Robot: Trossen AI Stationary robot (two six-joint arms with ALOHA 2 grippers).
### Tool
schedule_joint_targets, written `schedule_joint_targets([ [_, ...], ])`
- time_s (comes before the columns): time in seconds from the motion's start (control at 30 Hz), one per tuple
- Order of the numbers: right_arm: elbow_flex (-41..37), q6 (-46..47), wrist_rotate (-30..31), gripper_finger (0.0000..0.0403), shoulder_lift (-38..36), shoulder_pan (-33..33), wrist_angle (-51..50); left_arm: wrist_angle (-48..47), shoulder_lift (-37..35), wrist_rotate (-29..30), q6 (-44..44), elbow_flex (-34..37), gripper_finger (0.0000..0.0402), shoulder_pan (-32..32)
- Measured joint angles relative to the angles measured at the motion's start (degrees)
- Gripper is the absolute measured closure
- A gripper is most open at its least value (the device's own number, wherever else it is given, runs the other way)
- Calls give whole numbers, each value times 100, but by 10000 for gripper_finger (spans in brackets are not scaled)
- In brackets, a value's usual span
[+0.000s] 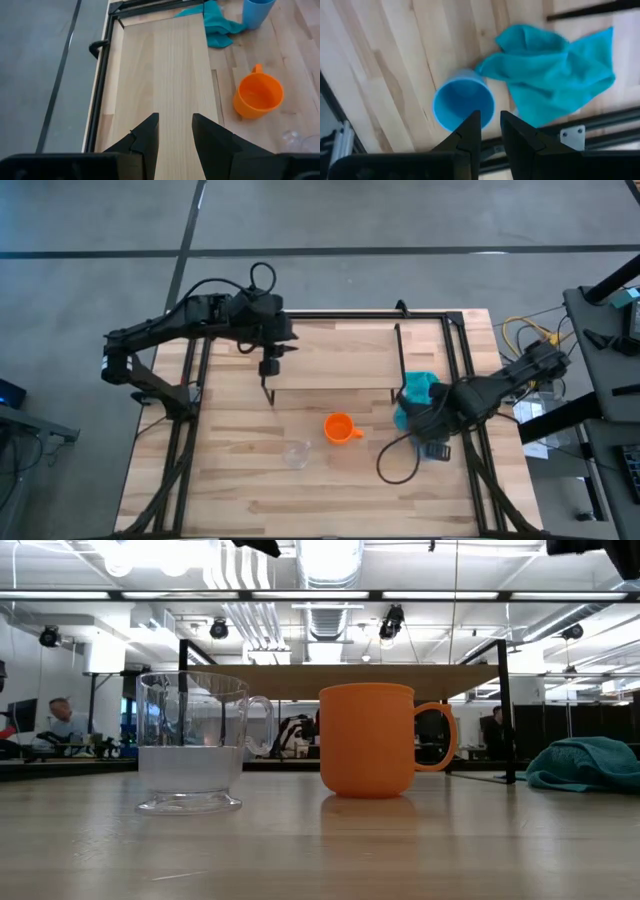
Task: Stack small to large cups/mugs on shelf
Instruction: Put the blue cup onto the shelf
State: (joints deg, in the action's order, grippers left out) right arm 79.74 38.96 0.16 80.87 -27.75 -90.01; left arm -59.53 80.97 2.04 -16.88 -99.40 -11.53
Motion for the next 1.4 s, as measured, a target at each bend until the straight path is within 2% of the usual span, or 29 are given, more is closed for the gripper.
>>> schedule_joint_targets([
  [0.23, -596, 2, -203, 335, 86, 0, 134, -155, -11, 0, 3, 0, 297, 0],
  [0.43, -940, 7, -326, 335, -9, 0, 715, -156, -13, 2, 8, 2, 297, 2],
  [0.8, -1519, 47, -652, 335, -12, -2, 837, -155, -11, 0, 13, 4, 297, 1],
  [1.4, -2191, 92, -662, 335, -25, 0, 1420, -148, -13, 0, 11, 4, 297, 0],
])
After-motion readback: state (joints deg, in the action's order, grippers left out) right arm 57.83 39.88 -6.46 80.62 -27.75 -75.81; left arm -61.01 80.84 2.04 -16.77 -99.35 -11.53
